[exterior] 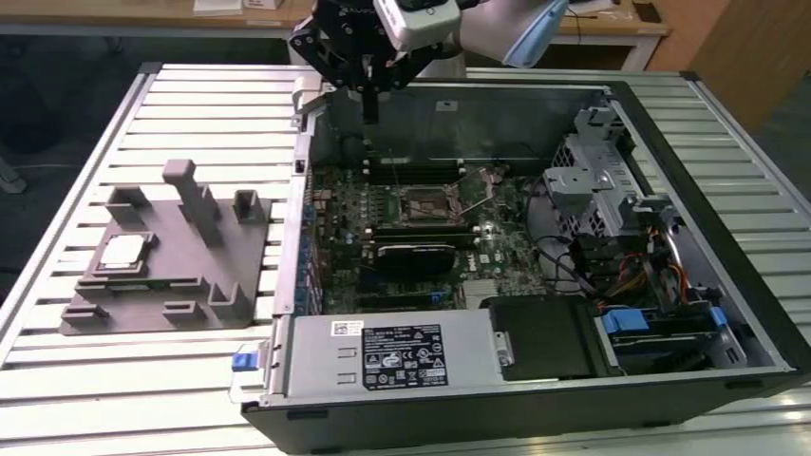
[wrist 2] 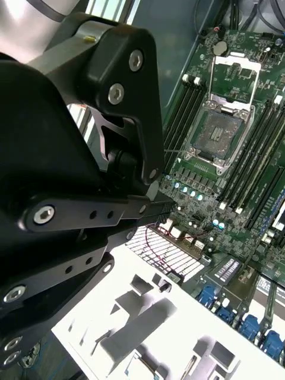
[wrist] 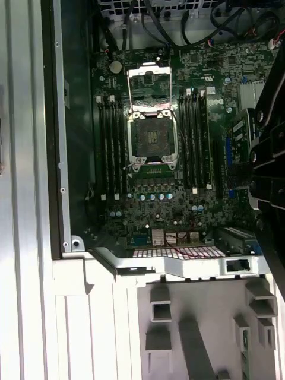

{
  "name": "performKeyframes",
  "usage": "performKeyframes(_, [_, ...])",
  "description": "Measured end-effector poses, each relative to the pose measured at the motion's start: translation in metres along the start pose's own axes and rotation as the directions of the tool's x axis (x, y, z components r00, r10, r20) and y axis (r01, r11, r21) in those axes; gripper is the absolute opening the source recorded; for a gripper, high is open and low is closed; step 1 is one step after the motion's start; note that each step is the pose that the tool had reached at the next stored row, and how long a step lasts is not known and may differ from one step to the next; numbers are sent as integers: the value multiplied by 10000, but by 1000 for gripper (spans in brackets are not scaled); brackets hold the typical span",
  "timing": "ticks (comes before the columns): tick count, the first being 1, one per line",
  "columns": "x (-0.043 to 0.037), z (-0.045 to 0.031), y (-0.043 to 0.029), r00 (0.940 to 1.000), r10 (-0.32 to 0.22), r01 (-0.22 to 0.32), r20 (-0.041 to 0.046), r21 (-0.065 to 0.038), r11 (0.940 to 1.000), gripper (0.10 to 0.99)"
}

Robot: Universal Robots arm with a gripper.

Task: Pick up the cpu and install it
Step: 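Reach for the cpu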

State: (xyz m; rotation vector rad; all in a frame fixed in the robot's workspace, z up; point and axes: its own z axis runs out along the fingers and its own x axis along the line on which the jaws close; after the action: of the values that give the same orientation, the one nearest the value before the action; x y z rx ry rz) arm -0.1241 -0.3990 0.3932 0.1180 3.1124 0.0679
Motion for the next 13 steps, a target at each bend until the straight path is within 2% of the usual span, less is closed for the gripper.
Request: performKeyframes(13, [137, -1, -10, 10000, 0, 0, -1, 1, 10000, 106])
